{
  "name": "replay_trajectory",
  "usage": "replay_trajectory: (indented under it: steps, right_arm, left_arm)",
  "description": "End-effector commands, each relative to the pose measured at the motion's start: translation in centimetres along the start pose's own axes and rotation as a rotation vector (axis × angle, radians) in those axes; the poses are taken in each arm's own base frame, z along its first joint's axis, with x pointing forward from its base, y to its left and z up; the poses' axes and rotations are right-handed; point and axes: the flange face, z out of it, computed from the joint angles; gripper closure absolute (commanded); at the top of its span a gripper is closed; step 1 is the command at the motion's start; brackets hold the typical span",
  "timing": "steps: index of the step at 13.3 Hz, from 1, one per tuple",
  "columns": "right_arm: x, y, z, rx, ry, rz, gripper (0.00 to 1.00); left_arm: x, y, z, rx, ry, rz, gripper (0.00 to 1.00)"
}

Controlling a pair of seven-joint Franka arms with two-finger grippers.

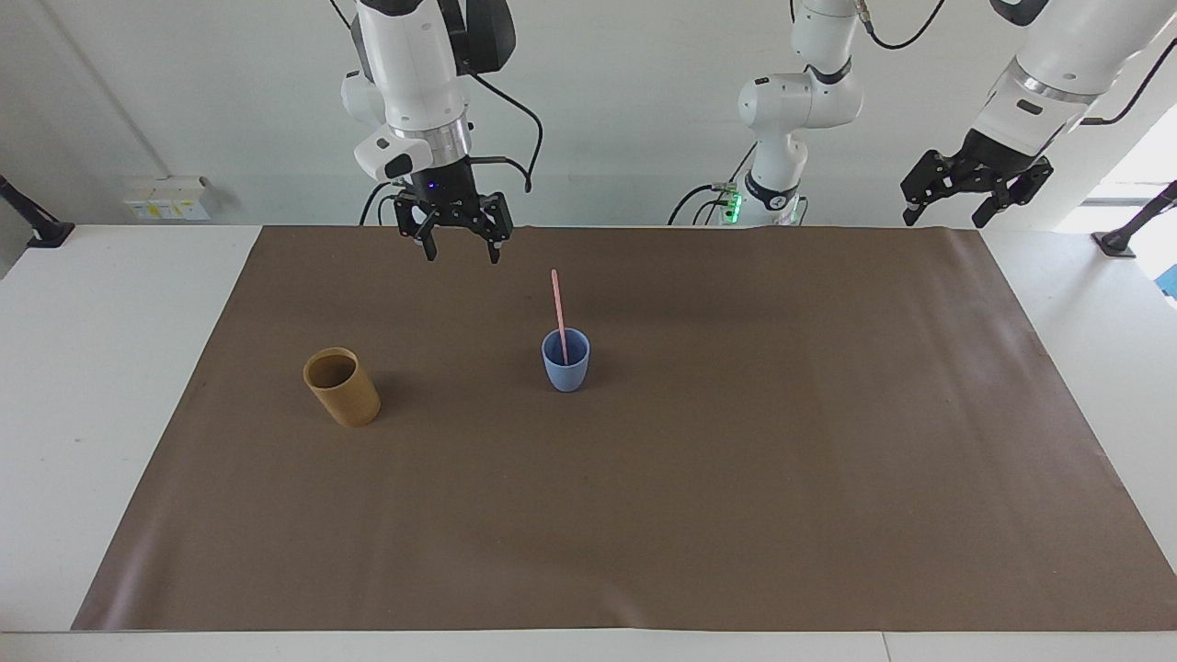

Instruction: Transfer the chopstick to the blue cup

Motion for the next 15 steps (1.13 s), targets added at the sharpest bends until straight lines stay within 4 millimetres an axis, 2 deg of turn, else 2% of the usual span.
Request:
replay_trajectory:
  steps: [1,3,4,5,7,11,12,14,15]
  right_arm:
    - [-0.1,-0.6,-0.6,-0.014,0.002,-0.052,0.00]
    - [-0.4,-0.6,-0.7,-0.024,-0.014,-0.057,0.00]
    - [-0.2,-0.5,-1.4,-0.018,-0.005,-0.056,0.00]
    - [0.4,-0.7,-2.3,-0.006,0.012,-0.056,0.00]
    - [1.7,0.5,-3.7,0.002,0.039,-0.035,0.00]
    - [6.6,4.8,-5.9,-0.045,0.012,-0.042,0.00]
    - [7.7,5.3,-5.8,-0.068,-0.011,-0.054,0.00]
    - [10.1,7.9,-6.3,-0.089,-0.024,-0.009,0.00]
    - [10.6,8.8,-6.6,-0.087,-0.039,0.010,0.00]
  left_arm:
    - [-0.6,-0.2,-0.4,-0.011,0.000,0.004,0.00]
    - [-0.6,-0.3,-0.4,-0.009,0.002,0.004,0.00]
    - [-0.6,-0.2,-0.4,-0.011,0.000,0.004,0.00]
    - [-0.6,-0.2,-0.4,-0.011,0.000,0.004,0.00]
    - [-0.6,-0.2,-0.4,-0.011,0.000,0.002,0.00]
    - [-0.6,-0.2,-0.4,-0.011,0.000,0.002,0.00]
    - [-0.6,-0.2,-0.4,-0.011,0.000,0.002,0.00]
    - [-0.6,-0.3,-0.4,-0.009,0.000,0.002,0.00]
    - [-0.6,-0.2,-0.4,-0.011,0.000,0.004,0.00]
